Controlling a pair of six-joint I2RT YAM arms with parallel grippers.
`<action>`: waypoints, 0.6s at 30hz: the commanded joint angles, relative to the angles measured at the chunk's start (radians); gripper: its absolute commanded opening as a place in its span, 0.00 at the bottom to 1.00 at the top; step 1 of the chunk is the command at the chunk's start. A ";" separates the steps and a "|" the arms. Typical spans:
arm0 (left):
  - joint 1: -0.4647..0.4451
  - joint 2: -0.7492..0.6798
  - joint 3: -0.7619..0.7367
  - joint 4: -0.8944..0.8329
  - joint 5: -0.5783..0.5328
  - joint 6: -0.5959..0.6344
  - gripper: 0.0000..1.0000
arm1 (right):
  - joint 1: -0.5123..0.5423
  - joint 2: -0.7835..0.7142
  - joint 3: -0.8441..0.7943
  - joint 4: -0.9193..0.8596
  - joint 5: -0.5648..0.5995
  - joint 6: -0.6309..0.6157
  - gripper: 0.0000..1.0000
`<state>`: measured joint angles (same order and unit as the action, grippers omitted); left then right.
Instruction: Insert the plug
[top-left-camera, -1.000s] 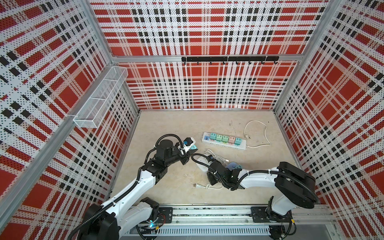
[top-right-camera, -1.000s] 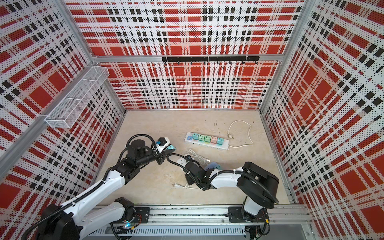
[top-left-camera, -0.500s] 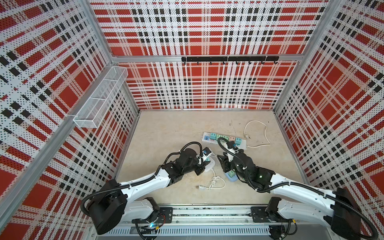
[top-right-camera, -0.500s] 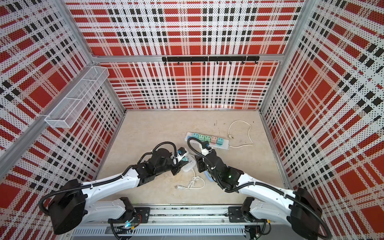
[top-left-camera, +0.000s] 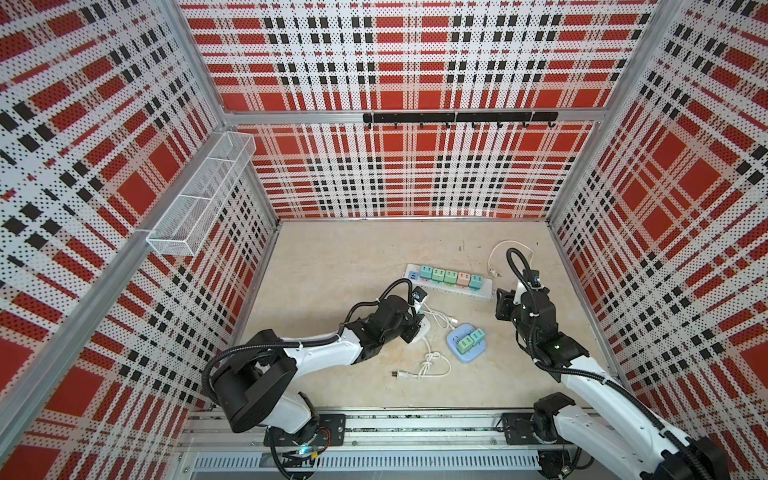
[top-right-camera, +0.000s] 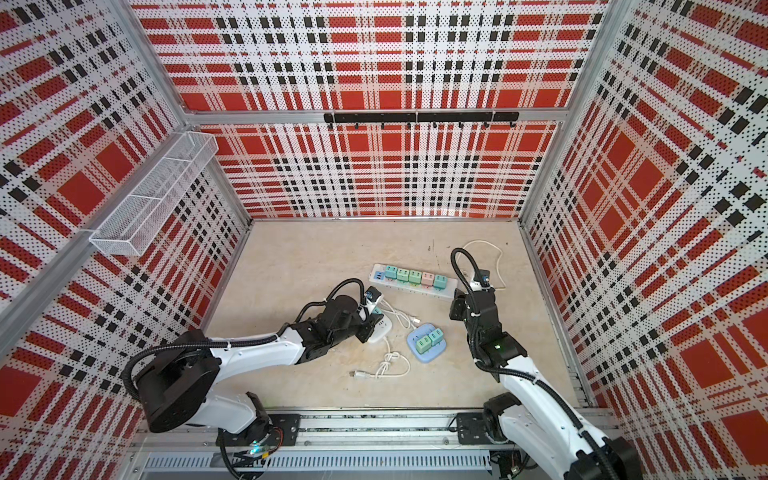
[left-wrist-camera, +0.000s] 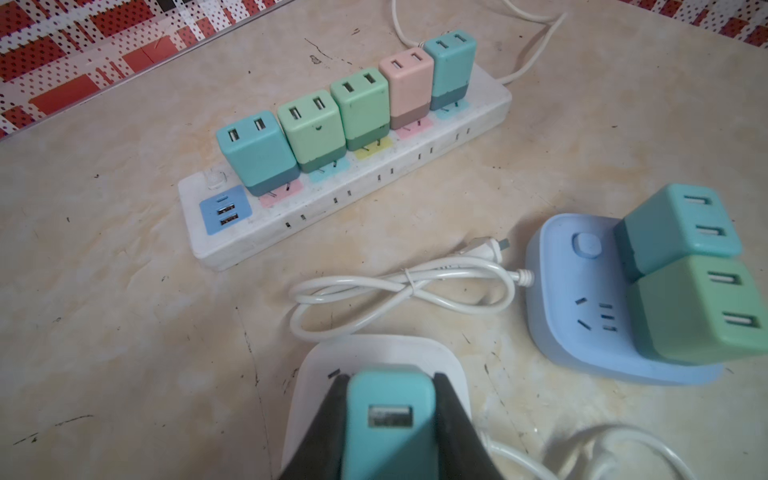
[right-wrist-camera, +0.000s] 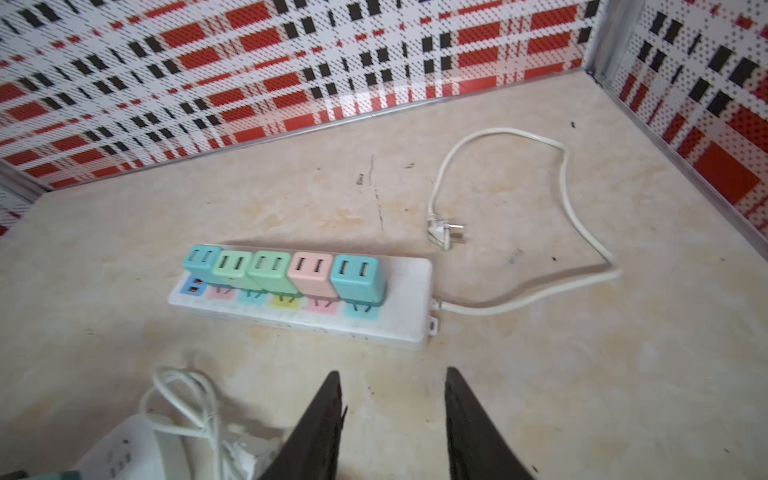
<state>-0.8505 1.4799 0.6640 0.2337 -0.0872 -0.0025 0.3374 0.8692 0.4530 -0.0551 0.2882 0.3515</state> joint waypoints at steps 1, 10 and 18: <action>-0.019 0.026 0.030 0.055 -0.023 -0.036 0.00 | -0.044 0.019 -0.019 0.076 -0.011 -0.016 0.42; -0.054 0.089 0.037 0.073 -0.044 -0.036 0.00 | -0.097 0.056 -0.050 0.123 -0.039 -0.025 0.42; -0.061 0.099 0.026 0.073 -0.084 -0.014 0.00 | -0.097 0.031 -0.063 0.124 -0.056 -0.026 0.43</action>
<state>-0.9047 1.5635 0.6796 0.2798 -0.1417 -0.0170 0.2443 0.9176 0.4034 0.0204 0.2436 0.3393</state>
